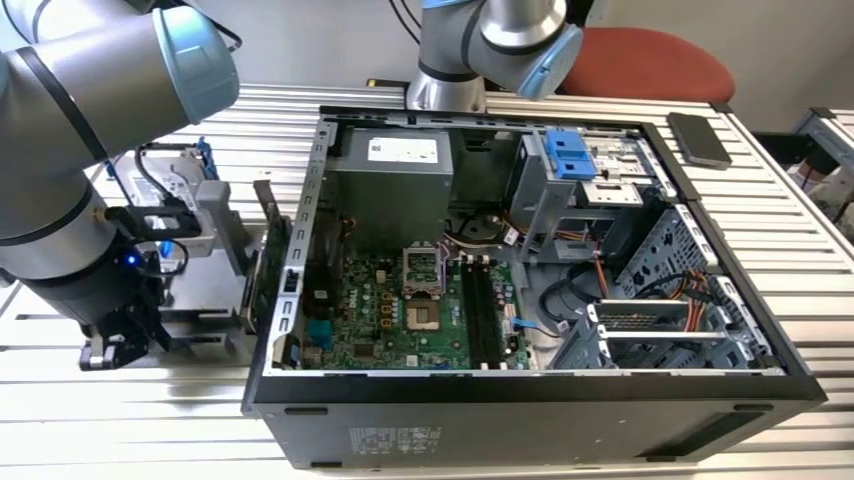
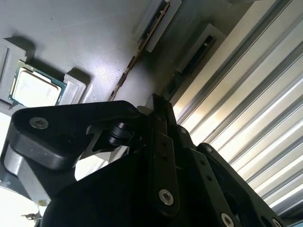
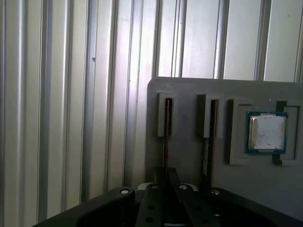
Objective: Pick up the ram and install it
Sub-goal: 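Pick up the ram and move it above insertion slot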
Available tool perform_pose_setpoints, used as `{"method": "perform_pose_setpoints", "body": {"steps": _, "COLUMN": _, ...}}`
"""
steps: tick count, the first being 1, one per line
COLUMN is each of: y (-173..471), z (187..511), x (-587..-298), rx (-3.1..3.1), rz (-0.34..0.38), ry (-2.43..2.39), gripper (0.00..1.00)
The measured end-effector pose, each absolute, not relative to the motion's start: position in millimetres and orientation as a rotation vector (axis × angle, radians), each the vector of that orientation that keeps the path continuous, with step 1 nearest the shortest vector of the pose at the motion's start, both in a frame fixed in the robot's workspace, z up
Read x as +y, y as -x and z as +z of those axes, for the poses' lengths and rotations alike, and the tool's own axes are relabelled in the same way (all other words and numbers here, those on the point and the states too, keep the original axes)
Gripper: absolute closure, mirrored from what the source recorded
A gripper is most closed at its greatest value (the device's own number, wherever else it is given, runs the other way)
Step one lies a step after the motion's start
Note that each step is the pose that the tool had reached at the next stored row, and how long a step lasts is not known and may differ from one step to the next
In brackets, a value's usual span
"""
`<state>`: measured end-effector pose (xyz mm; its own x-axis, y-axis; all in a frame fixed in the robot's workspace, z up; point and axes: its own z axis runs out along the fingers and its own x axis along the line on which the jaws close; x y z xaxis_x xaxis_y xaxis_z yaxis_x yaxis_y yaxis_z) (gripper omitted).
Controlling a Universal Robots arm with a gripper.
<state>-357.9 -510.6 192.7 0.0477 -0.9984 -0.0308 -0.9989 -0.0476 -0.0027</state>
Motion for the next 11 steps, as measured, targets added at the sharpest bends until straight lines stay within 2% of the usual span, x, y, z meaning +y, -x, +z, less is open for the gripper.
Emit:
{"method": "perform_pose_setpoints", "body": {"steps": 6, "y": 357.9, "z": 193.6, "x": -510.6, "rx": 2.149, "rz": 0.032, "ry": 2.259, "gripper": 1.0}}
{"method": "perform_pose_setpoints", "body": {"steps": 11, "y": 357.9, "z": 212.5, "x": -510.6, "rx": 2.149, "rz": 0.032, "ry": 2.259, "gripper": 1.0}}
